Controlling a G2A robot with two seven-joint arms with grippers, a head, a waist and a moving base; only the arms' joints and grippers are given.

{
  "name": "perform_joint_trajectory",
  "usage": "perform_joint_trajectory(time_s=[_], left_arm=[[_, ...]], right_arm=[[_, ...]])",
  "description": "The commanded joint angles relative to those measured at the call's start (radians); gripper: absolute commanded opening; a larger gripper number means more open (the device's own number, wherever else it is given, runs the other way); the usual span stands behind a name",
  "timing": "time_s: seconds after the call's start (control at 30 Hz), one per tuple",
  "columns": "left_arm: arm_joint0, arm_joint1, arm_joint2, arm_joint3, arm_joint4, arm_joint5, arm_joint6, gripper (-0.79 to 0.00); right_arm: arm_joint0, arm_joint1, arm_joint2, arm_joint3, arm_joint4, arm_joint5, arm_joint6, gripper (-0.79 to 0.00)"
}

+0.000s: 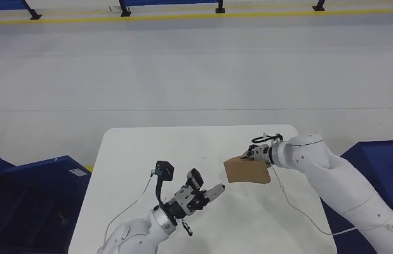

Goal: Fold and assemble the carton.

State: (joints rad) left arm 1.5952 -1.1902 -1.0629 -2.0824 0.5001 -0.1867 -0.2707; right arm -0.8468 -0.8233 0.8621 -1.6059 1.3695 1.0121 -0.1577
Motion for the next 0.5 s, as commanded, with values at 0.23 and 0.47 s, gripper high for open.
perform_joint_trajectory(time_s=[0.23,0.47], left_arm=[[-0.006,-0.004,0.019,0.010,-0.001,0.002,0.012,0.000],[-0.001,-0.003,0.011,0.015,-0.014,0.000,0.012,0.000]], right_arm=[[0.252,-0.077,-0.297,0.100,0.659,0.000,-0.650,-0.785],[0.387,-0.135,-0.493,0.219,0.801,-0.022,-0.672,-0.785]])
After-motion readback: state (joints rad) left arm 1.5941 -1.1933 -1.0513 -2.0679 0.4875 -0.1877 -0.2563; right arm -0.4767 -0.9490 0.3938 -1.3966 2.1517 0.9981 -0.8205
